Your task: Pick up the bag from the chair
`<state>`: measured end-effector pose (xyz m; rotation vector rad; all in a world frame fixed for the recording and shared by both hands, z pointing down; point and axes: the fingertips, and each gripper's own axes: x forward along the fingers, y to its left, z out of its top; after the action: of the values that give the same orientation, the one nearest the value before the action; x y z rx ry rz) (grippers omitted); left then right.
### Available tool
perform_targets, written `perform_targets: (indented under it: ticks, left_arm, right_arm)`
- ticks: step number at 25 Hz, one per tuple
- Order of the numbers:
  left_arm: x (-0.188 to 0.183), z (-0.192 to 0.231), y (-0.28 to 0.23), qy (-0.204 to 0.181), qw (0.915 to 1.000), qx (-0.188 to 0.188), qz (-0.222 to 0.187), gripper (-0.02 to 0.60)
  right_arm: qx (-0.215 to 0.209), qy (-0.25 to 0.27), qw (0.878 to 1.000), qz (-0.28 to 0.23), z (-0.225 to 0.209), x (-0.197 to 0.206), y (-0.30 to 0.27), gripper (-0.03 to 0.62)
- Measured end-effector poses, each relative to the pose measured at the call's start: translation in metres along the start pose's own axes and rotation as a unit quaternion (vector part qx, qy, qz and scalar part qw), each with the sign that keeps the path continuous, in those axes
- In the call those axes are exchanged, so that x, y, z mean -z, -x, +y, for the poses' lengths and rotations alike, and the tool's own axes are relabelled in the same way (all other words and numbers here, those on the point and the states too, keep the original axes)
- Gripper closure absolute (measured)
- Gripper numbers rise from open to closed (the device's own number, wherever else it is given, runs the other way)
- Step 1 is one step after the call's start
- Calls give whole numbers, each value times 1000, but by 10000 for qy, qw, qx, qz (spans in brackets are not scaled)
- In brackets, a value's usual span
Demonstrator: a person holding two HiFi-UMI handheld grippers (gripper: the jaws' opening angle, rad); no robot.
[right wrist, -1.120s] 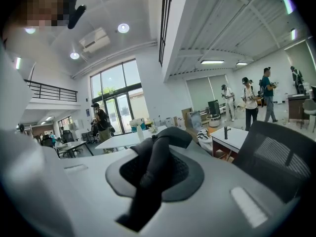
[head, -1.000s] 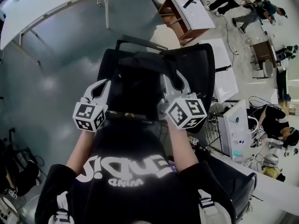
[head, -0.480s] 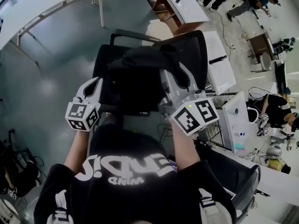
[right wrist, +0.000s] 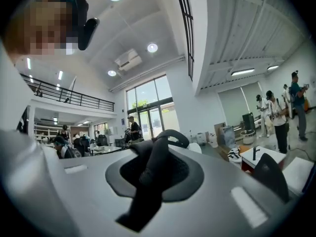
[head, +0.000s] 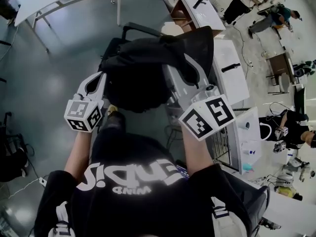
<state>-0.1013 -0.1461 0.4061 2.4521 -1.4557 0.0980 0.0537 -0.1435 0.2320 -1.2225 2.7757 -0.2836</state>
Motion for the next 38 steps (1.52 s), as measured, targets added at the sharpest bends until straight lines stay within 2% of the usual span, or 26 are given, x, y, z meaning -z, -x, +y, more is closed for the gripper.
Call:
perform_targets:
  ticks: [7,14,23,31,38]
  left_arm:
    - [1,-36,91,-46,9986,-477,-214,580]
    - [30,-75,176,-82,9985,-533,8,580]
    - [89,-116,234,16,9992,-34,396,580]
    - [94,-127,254,-96,9993,145,332,580]
    - [97,-125,260,-93,9997,103,188,580]
  right_arm:
    - [-696,59,9976,-12,72,-14,46,539]
    - [-831,14,9964,190,138,3,106,537]
    - [-155,-178,9979,597,169,77,184,537]
    - [472,-367,9940,921,169,141,224,537]
    - [643,-255,9925,1004,159,188,233,537]
